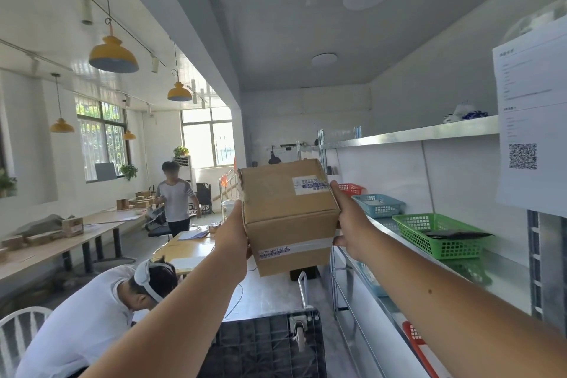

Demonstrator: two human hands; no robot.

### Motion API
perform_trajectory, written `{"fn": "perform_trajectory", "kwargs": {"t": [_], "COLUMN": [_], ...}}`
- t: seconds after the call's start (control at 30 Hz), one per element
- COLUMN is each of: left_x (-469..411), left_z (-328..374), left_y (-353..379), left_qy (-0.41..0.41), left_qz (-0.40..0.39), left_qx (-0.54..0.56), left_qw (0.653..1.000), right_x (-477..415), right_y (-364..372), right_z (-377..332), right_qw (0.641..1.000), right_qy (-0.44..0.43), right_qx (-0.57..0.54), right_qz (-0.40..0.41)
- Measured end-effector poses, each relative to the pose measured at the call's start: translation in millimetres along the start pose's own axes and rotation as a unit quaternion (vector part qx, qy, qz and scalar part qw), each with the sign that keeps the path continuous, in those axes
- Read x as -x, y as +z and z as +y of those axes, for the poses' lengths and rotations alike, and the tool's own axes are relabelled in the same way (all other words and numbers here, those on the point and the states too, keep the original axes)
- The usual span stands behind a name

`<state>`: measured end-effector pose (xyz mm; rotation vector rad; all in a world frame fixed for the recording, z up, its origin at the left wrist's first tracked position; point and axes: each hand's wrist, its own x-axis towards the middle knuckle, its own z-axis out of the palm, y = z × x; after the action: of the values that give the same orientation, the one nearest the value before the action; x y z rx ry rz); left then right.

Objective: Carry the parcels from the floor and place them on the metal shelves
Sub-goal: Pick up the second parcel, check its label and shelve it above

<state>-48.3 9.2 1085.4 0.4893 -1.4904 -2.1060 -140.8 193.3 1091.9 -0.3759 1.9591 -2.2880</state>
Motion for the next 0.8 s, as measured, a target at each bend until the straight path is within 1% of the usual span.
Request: {"fn": "perform_trajectory", "kwargs": {"t": [0.07, 0.17, 0.23, 0.3, 0.5, 0.57, 0.73, 0.8], "left_x": [0, -1, 1, 3, 1, 4, 7, 7], "left_z": [-2, -1, 0, 1, 0, 1, 1, 1], "left_y": [0, -2, -2, -2, -5, -6, -4, -4], "left_qy": [0.003, -0.006, -0.01, -0.017, -0.027, -0.022, -0.001, 0.008], "left_qz": [-0.007, 0.004, 0.01, 0.012, -0.015, -0.021, -0.052, -0.051], "left_qx": [-0.003, -0.023, -0.035, -0.042, -0.038, -0.039, -0.055, -0.065], "left_qw": [1.0, 1.0, 0.999, 0.999, 0.999, 0.999, 0.997, 0.997], "right_x": [-10, -40, -25, -3, -3, -1, -7, -11], "right_y": [-5, -14, -11, -3, -7, -8, -8, -9], "right_z": [9, 27, 20, 8, 9, 10, 15, 19], "right_qw": [1.0, 0.998, 0.997, 0.997, 0.998, 0.998, 0.998, 0.997], "right_qy": [0.0, 0.008, 0.022, 0.033, 0.032, 0.026, 0.01, 0.005], "right_qx": [-0.017, -0.06, -0.073, -0.074, -0.054, -0.043, -0.065, -0.074], "right_qz": [-0.003, 0.006, -0.01, -0.014, -0.028, -0.025, -0.024, -0.034]}}
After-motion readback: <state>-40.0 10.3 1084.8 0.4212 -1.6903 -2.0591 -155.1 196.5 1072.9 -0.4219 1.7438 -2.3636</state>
